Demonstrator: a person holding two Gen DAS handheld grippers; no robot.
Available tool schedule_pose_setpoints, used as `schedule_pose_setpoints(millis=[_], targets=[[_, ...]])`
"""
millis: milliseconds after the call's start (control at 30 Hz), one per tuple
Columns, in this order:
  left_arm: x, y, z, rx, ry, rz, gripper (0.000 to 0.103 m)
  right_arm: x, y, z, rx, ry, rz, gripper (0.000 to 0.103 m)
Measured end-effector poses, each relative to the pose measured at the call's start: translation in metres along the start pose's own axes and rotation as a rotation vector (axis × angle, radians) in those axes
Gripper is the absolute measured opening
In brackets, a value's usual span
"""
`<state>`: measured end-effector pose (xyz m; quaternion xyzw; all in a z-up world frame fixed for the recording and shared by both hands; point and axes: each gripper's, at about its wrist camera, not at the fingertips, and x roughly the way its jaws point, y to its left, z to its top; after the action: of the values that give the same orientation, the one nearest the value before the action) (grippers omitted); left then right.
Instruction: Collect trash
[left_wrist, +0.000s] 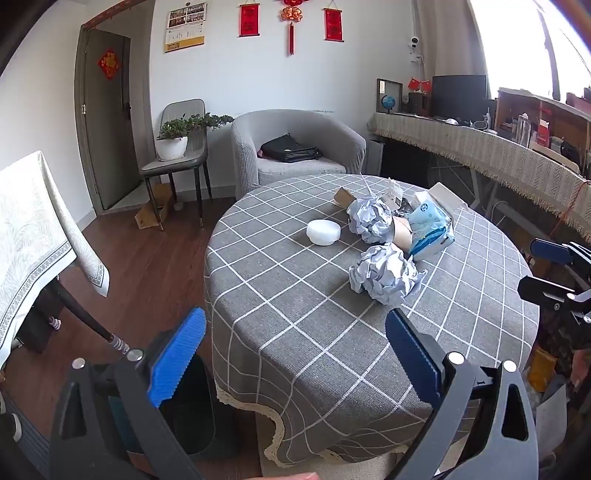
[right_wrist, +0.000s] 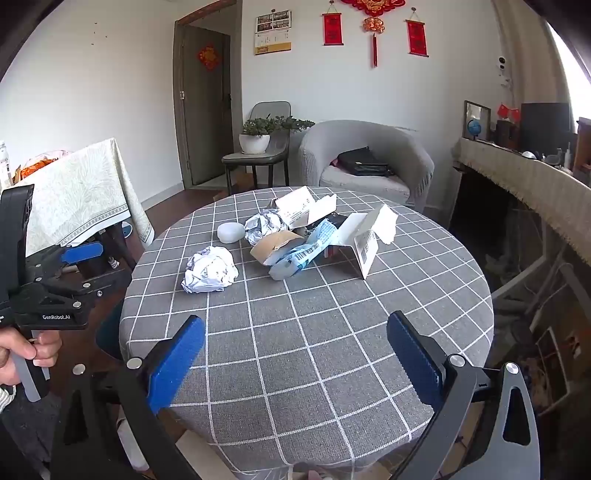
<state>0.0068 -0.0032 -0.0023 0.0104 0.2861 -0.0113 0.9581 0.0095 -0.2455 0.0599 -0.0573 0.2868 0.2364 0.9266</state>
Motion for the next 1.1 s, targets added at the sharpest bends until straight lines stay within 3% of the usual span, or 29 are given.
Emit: schedule_pose_setpoints(millis=[1100], targets=[[-0.0055, 0.0009, -0.0006, -0.006, -0.001, -0.01, 0.1, 0.0013, -0.0042, -0.0011, 0.008, 0.001, -0.005, 0.1]])
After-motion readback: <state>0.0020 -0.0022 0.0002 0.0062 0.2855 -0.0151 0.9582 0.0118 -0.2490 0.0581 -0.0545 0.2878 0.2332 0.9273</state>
